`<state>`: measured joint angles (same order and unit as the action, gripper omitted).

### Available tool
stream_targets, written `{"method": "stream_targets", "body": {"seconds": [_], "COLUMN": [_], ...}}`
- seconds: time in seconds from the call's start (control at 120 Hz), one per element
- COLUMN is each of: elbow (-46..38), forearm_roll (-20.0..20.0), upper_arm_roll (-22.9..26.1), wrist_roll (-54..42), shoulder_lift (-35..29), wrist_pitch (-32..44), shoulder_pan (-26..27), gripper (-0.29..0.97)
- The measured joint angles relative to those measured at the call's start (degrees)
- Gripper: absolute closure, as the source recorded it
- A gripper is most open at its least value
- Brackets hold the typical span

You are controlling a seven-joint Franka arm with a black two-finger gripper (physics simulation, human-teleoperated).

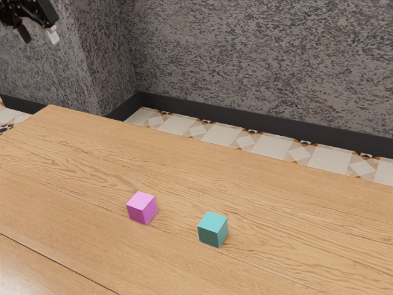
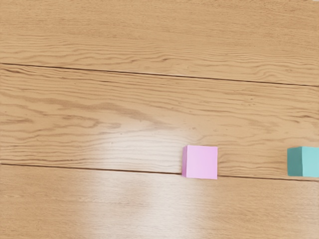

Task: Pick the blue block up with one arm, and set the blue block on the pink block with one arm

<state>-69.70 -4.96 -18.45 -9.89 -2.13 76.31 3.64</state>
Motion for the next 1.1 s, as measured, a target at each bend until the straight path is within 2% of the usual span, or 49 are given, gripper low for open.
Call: {"method": "stream_targets", "body": {"seconds": [0.15,0.217,0.258,0.342,0.4,0.483,0.583,0.658,0.867,1.1], "elbow": [0.3,-0.4,-1.3,-2.8,-6.1,-8.8,-8.9,-8.9,-9.7,-17.2], "forearm_roll": [-0.1,-1.7,-2.6,-3.8,-4.6,-5.8,-8.3,-11.2,-15.8,-17.4], "upper_arm_roll": [2.0,2.2,2.2,2.2,2.2,1.9,-3.2,-4.8,-4.2,-3.5], "wrist_roll": [0.0,0.0,0.6,3.5,6.1,9.4,12.8,14.8,18.6,19.0], "shoulder_lift": [3.7,6.8,9.5,14.9,17.1,20.6,25.8,29.8,36.5,38.3], "wrist_pitch": [1.8,4.4,6.2,8.9,11.9,16.2,19.6,22.2,27.6,36.9], "shoulder_pan": [-4.0,-4.2,-1.7,8.0,12.1,13.5,18.5,19.9,21.5,28.8], "gripper": [0.02,0.02,0.02,0.02,0.03,0.03,0.03,0.03,0.06,0.08]}}
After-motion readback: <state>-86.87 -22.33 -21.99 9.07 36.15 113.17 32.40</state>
